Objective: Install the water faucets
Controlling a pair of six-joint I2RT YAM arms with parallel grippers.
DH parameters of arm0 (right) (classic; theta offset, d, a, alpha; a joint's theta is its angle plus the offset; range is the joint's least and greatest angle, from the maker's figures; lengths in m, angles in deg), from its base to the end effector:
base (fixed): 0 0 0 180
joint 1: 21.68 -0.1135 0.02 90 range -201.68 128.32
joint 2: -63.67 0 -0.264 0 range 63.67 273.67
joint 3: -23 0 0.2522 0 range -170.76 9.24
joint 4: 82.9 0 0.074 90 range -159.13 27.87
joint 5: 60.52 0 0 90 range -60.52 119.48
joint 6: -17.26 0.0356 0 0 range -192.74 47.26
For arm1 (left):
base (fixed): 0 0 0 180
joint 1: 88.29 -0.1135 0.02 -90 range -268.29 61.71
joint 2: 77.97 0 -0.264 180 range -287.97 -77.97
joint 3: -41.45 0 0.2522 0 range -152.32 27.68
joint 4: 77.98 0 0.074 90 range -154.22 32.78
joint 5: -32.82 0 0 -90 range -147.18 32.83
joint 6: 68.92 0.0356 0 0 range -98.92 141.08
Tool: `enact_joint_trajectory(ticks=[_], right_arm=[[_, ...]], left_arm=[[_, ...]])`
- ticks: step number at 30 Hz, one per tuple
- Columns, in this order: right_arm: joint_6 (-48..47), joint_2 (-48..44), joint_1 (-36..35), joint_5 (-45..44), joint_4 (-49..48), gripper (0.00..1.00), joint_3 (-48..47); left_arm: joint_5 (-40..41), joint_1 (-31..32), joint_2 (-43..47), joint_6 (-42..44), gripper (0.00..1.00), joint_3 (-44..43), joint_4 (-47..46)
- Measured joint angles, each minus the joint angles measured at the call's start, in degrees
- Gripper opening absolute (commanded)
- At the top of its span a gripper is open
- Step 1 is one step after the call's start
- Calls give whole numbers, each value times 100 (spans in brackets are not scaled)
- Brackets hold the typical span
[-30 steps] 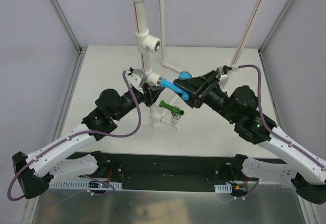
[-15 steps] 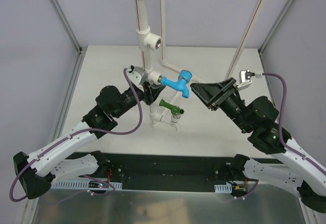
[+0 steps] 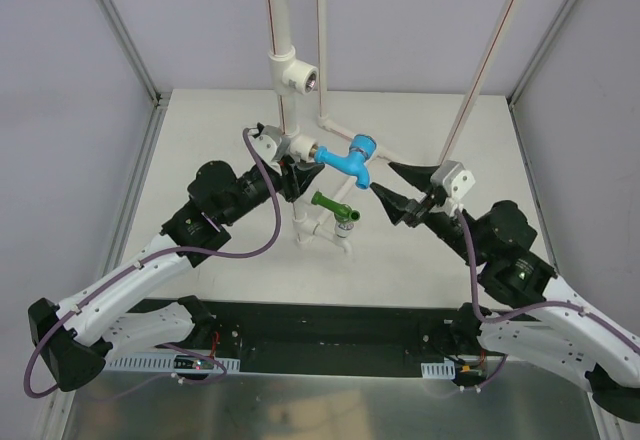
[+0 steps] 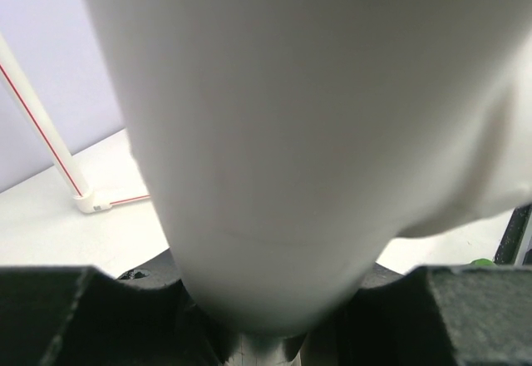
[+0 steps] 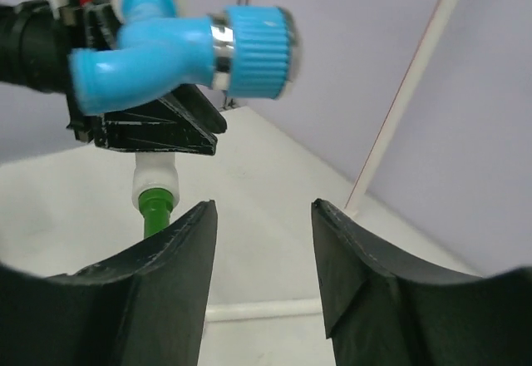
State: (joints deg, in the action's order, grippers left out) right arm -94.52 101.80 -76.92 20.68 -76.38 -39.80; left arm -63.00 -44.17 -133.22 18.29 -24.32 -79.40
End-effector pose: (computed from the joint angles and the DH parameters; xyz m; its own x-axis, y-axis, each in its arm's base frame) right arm 0.0873 0.1162 0.4158 0.4354 -0.0157 -0.9001 -0.6111 0.7291 -0.3083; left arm 0.1587 -0.1589 0.3991 0.1112 -0.1753 -0.9782 0.7701 0.6373 -0.0267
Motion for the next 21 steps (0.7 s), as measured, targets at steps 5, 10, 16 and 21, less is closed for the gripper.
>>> enact_joint_trajectory(ticks=[5,10,16,21], right_arm=[[-2041,-138,0,1163,-184,55,-2],[-3530,-107,-2,2072,-76,52,-254],[-4638,197,-2,2472,79,51,-754],[-5193,501,-2,2586,433,51,-1064]], left_arm=[[-122,-74,-11,2,0,-50,90],[-160,-74,-31,4,0,-83,116],[-186,-107,-31,-2,0,-83,116],[-221,-109,-31,-4,0,-83,118]])
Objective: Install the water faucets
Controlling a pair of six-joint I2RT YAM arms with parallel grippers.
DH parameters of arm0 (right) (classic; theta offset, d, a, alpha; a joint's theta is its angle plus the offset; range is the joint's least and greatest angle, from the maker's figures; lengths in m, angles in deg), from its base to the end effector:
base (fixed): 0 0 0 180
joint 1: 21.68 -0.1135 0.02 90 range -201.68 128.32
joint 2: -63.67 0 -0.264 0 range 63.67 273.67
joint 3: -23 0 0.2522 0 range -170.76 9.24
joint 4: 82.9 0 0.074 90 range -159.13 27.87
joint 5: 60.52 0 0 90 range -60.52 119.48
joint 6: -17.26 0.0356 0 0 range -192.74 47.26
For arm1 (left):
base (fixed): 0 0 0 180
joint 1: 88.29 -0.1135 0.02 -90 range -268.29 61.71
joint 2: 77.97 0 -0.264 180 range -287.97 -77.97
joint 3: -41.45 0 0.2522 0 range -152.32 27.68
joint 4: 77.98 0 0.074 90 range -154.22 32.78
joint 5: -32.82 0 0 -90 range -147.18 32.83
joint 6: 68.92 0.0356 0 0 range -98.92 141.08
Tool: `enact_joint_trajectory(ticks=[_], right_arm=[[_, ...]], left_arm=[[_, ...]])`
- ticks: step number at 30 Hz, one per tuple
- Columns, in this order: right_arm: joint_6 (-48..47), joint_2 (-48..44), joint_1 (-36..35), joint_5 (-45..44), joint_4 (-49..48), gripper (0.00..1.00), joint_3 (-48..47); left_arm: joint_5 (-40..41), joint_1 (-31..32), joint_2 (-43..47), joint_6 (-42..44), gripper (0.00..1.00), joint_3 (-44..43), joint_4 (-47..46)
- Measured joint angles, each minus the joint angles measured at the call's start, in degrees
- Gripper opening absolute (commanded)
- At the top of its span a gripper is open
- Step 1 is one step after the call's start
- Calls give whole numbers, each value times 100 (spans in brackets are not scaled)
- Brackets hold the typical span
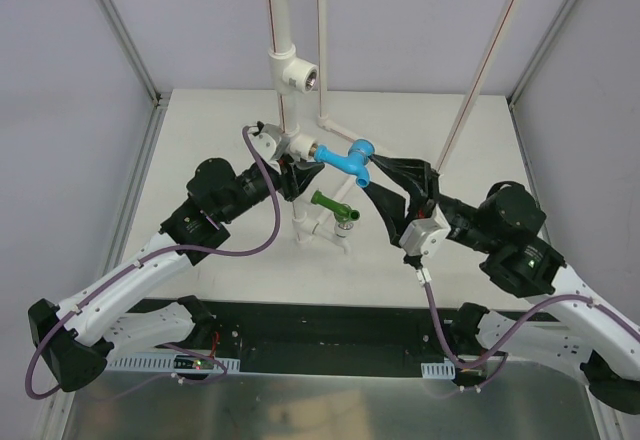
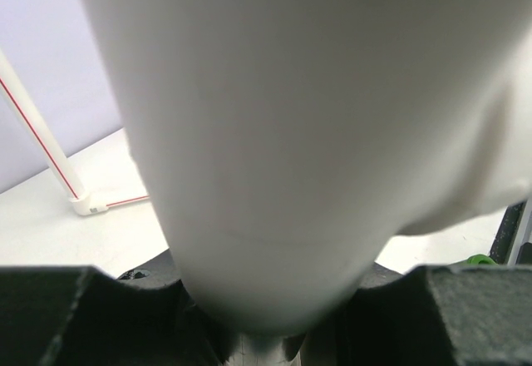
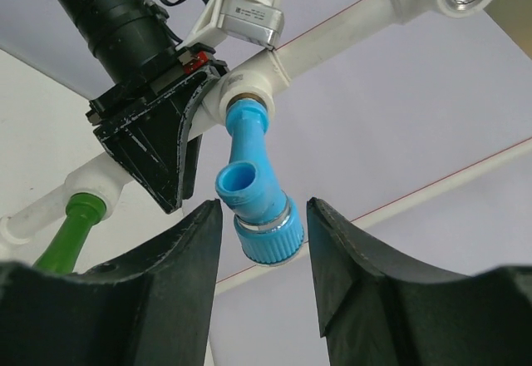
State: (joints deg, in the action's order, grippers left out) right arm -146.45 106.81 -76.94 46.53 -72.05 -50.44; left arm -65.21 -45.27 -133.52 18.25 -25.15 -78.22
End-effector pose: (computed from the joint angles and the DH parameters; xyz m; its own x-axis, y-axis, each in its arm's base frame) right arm 0.0752 0.1267 0.4572 0.9585 -0.2281 -0.1708 -0.0824 0.3517 -0.9325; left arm 0.1613 -0.1574 0.4009 0.1047 -0.1645 -0.9808 0.7818 0.6231 -0.0211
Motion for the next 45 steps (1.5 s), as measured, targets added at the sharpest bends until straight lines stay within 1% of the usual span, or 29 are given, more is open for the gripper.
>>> enact_joint_trajectory(ticks=[5,11,19,31,45], right_arm=[[-291,232,0,39,234,51,-105],[-374,328,0,52,291,51,-133],[-374,573,0,103,184,50,-269],[-374,881,2,79,-57,44,-402],[-372,1019,2,79,-144,44,-461]], left_arm=[[-44,0,0,0,0,0,0],[-48,0,0,-2,0,0,0],[-48,0,2,-2,0,2,2],[-50,0,7,-2,0,7,4],[-50,-2,20,-2,0,11,20]])
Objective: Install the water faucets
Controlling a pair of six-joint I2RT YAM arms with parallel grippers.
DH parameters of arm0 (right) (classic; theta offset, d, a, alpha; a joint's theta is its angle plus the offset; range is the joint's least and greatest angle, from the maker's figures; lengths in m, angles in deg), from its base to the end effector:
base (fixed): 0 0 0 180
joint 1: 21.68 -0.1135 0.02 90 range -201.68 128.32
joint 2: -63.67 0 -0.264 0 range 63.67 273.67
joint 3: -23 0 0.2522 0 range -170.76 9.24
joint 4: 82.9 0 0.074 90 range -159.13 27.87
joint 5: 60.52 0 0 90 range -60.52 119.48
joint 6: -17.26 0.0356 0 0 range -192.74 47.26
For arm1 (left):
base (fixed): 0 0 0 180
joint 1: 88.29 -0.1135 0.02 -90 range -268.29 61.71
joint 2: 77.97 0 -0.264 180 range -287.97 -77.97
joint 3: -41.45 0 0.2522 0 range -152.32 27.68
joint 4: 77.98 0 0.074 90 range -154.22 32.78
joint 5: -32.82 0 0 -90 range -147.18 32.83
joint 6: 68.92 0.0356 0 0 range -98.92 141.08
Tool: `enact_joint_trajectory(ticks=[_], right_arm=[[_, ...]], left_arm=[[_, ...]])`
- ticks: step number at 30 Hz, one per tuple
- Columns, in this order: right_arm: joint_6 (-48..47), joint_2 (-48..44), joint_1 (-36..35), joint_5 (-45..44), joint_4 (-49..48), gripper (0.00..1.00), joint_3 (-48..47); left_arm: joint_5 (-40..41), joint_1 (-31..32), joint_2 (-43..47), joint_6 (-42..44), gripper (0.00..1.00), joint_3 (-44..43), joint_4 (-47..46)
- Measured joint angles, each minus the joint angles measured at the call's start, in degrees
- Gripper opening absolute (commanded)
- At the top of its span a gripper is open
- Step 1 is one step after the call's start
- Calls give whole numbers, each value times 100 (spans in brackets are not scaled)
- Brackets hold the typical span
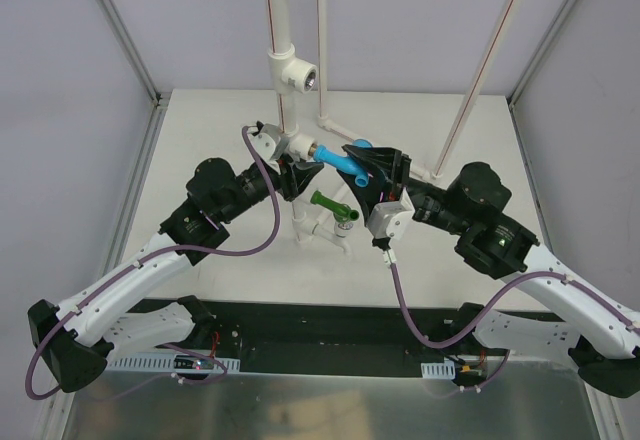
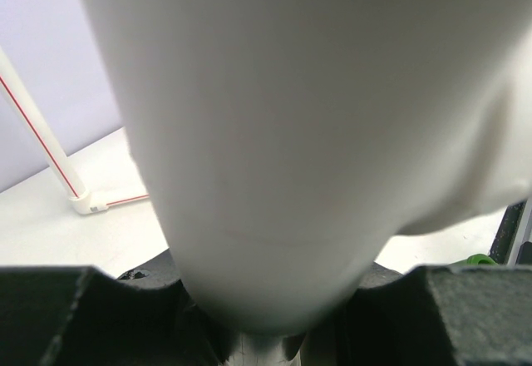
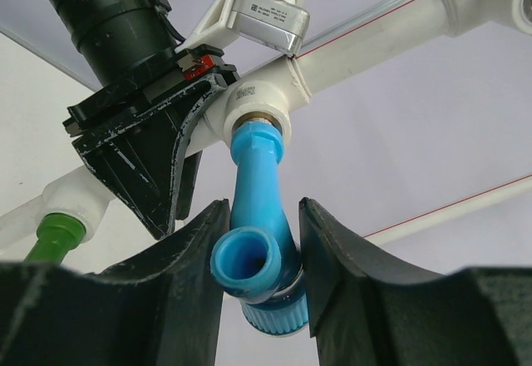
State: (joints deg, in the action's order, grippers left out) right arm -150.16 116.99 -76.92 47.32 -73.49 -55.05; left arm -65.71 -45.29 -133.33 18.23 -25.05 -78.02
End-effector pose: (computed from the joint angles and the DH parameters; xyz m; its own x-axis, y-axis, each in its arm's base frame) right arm 0.1025 0.1668 0.4592 0.9605 -0.2455 -0.1311 -0.0600 0.2772 -0.9589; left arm 0.1606 -0.1570 0.4006 0.1028 -0.1631 -0.9812 0.7870 0.6167 -0.0201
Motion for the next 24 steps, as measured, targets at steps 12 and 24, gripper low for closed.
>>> enact_joint_trajectory(ticks=[12,24], right_arm=[[205,0,26,-4,-28,44,0],[844,0,31,-81,-111,35,7]], left_arm=[[-2,2,0,0,0,0,2],[-2,2,-2,-4,0,0,0]])
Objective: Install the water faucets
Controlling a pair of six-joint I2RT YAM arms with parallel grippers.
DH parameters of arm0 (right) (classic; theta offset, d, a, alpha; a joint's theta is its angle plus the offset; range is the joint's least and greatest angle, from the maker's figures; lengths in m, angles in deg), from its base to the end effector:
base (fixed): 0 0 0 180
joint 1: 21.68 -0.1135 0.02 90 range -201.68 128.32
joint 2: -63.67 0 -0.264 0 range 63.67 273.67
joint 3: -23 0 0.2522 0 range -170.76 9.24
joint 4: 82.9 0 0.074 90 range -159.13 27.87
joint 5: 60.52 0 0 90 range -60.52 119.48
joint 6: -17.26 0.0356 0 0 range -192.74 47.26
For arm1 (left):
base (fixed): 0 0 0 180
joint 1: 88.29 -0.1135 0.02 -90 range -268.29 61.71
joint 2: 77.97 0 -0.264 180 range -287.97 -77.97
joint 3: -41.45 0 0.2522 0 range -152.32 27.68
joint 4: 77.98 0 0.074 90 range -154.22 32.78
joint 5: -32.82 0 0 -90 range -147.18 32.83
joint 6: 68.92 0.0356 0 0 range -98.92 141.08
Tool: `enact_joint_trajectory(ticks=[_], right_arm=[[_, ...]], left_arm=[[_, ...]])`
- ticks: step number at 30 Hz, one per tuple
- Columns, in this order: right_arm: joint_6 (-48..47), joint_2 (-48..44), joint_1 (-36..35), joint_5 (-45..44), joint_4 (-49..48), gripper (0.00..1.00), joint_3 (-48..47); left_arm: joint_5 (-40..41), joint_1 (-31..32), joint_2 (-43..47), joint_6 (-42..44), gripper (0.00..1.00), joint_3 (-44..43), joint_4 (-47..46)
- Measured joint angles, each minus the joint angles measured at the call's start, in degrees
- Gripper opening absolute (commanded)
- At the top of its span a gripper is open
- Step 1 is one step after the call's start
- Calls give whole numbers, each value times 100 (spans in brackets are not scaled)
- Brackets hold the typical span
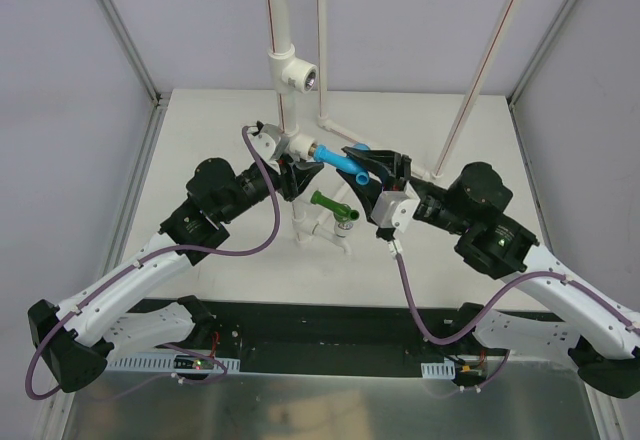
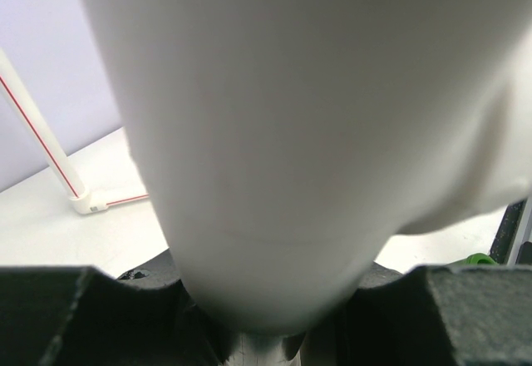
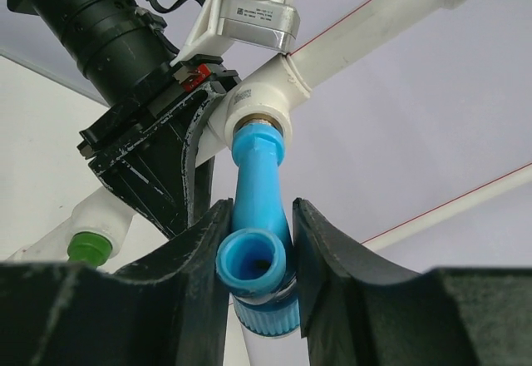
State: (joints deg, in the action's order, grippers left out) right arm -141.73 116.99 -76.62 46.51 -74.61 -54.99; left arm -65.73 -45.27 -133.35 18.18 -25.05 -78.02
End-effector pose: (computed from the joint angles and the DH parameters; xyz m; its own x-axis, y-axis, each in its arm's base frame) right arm 0.1036 0.1657 0.4610 0.9394 -0.2153 -0.2669 -0.1873 0.3299 -0.9252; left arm 0.1606 -0.1571 0.4005 0.1018 -0.1634 -0.9813 0.7875 0.6160 -0.0209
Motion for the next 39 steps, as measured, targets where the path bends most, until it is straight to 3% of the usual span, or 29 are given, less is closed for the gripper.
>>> enact_joint_trajectory(ticks=[14,26,39], right_arm=[[815,-83,-7,-138,-481,13,284],[2131,-125,-24,-420,-1045,1,549],[3866,-125,-35,-772,-1449,0,706]], left_arm=[[-20,-2,-11,-4,0,0,-4],[-22,-2,-13,-7,0,0,-2],[-20,-15,-24,-13,0,0,-17]])
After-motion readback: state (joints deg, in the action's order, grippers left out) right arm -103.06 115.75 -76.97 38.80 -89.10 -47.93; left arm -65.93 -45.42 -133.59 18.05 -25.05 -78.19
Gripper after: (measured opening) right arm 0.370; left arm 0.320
